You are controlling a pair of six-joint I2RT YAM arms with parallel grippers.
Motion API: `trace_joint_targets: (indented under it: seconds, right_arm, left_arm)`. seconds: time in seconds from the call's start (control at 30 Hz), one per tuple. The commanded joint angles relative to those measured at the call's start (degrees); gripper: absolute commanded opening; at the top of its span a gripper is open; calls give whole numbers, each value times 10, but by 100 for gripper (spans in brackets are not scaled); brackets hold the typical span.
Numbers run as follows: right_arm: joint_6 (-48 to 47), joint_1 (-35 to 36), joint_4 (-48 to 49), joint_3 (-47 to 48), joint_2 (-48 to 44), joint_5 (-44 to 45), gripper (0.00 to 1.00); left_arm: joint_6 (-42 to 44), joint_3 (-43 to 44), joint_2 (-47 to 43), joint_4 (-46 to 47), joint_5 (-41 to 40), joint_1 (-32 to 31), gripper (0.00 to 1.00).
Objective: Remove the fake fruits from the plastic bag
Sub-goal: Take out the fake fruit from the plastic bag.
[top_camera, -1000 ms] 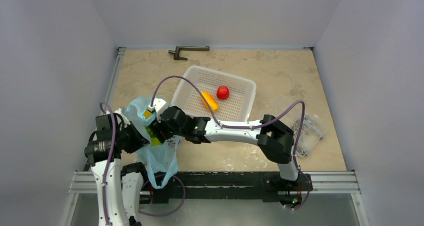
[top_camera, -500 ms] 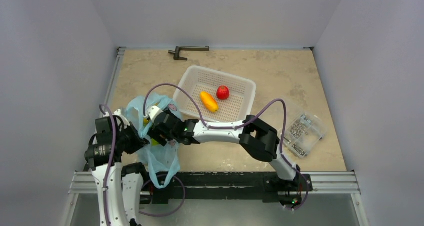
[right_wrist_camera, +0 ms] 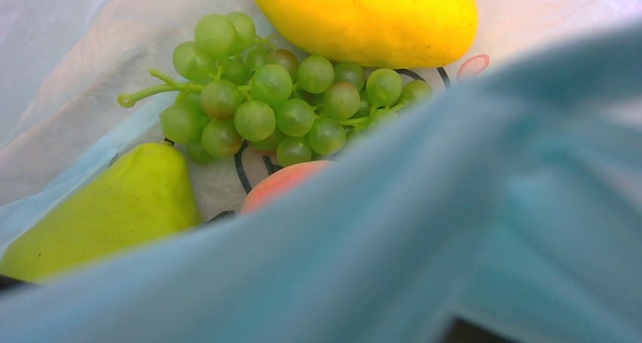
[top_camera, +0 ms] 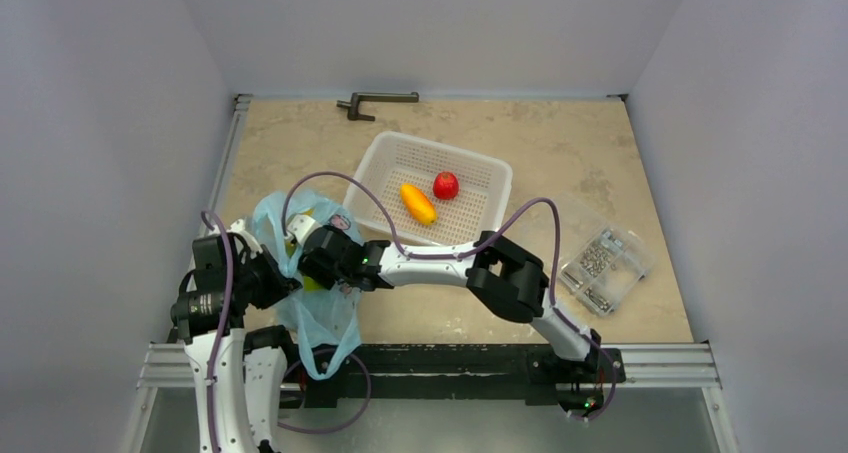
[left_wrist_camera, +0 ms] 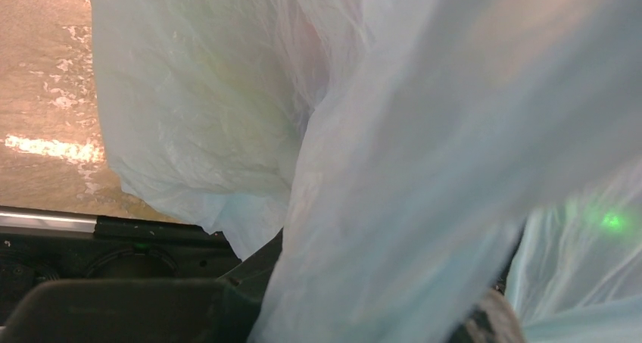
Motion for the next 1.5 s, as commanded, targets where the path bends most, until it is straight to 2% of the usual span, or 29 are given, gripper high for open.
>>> trace_joint_targets:
  seconds: [0.0, 0.33, 0.47, 0.57, 0.77, 0.93, 1.03, 1.1, 1.17, 1.33, 1.47]
  right_arm:
    - [1, 1, 1, 20, -9, -11, 58]
    - [13, 1, 32, -3, -108, -86, 17]
    - [25, 0, 50, -25, -151, -107, 5]
    - [41, -5, 61, -41, -175, -136, 1]
    - [81, -22, 75, -94, -217, -226, 0]
    - [111, -47, 138, -163, -259, -380, 0]
    - [114, -54, 142, -188, -272, -445, 0]
    - [113, -55, 126, -187, -271, -464, 0]
    - [114, -56, 110, -194, -277, -444, 0]
    - [148, -62, 140, -222, -329, -431, 0]
    - [149, -66, 134, -212, -356, -455, 0]
  left_arm:
    - [-14, -3, -3, 15, -3, -2, 0]
    - [-11, -6, -4, 16, 4, 0, 0]
    - [-12, -6, -4, 16, 3, 0, 0]
    - [-13, -6, -8, 16, 1, 0, 0]
    - [-18, -5, -21, 14, -7, 0, 0]
    - [-19, -5, -24, 14, -9, 1, 0]
    - [-19, -5, -23, 14, -8, 3, 0]
    - [-18, -5, -24, 14, -7, 5, 0]
    - [-18, -5, -25, 13, -7, 7, 0]
    - [-19, -5, -29, 14, -8, 10, 0]
    - [-18, -5, -27, 14, -8, 10, 0]
